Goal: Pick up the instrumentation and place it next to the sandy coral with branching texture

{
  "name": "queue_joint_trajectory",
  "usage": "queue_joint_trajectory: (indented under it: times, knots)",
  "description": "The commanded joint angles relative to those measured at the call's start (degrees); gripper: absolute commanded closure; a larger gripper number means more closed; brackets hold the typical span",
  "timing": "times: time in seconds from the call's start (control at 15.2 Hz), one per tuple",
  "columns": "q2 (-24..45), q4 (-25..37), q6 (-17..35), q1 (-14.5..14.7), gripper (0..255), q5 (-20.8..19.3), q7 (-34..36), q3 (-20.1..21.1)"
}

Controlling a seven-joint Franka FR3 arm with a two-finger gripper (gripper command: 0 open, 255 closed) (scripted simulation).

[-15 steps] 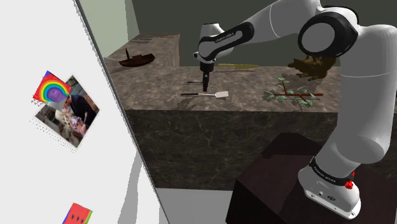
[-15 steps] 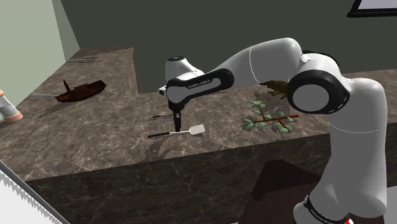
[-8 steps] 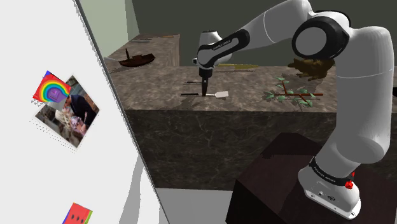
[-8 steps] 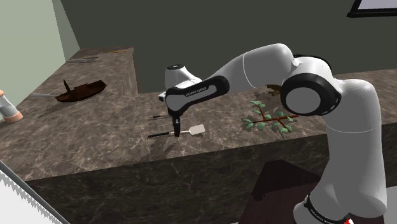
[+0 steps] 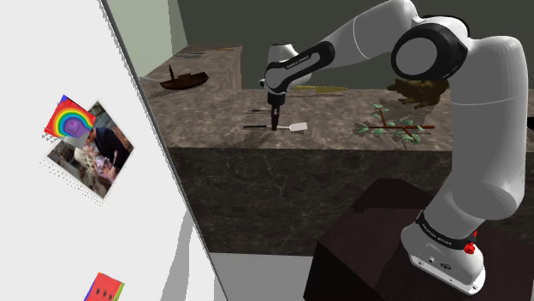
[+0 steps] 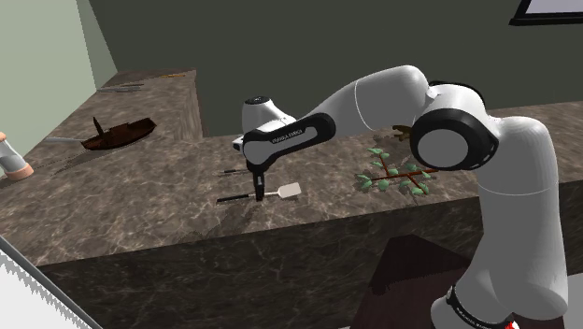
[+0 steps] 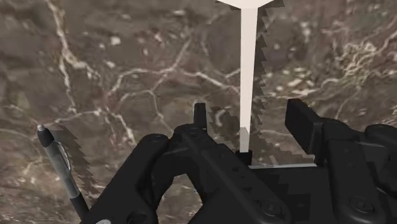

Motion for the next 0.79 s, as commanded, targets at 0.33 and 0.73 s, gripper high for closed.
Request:
queue_joint_trajectory:
  times: [0.33,0.73]
  knots:
    - [0.0,0.0,0.0,0.0,255,0.0,0.0,0.0]
    - [-1.0,0.9,-1.9,0.0,255,-0.1,0.1,0.0]
